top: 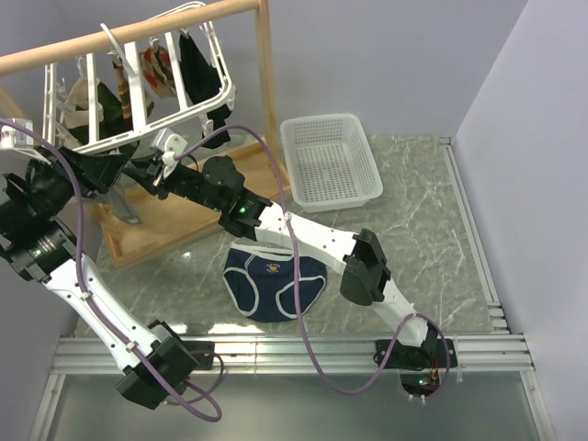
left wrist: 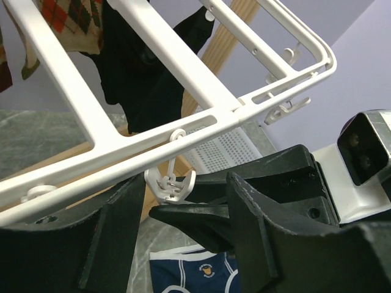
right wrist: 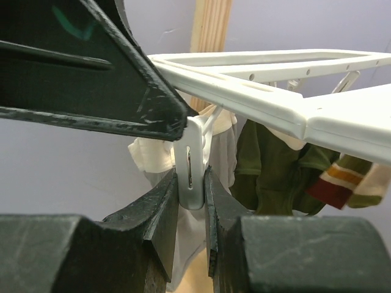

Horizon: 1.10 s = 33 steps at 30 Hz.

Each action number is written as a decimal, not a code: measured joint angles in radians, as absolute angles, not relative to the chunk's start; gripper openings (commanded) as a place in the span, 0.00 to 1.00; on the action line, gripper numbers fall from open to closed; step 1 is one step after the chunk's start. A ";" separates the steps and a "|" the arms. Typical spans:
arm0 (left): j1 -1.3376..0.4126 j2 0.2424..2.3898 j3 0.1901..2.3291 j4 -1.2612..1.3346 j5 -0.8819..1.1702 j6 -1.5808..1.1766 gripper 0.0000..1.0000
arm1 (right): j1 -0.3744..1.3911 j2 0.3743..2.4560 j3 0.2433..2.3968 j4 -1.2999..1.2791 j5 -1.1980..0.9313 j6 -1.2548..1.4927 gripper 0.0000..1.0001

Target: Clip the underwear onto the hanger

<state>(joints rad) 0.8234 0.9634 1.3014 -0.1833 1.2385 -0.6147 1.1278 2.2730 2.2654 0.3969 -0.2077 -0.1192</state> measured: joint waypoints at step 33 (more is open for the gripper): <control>0.757 0.997 1.275 -0.107 1.187 -0.675 0.00 | 1.129 2.102 1.968 0.356 -0.265 -0.102 0.66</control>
<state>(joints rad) 0.7574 0.9966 1.2755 -0.1066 1.1870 -0.6746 1.1290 2.1017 1.9678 0.3561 -0.2649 -0.1024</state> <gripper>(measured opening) 0.058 0.653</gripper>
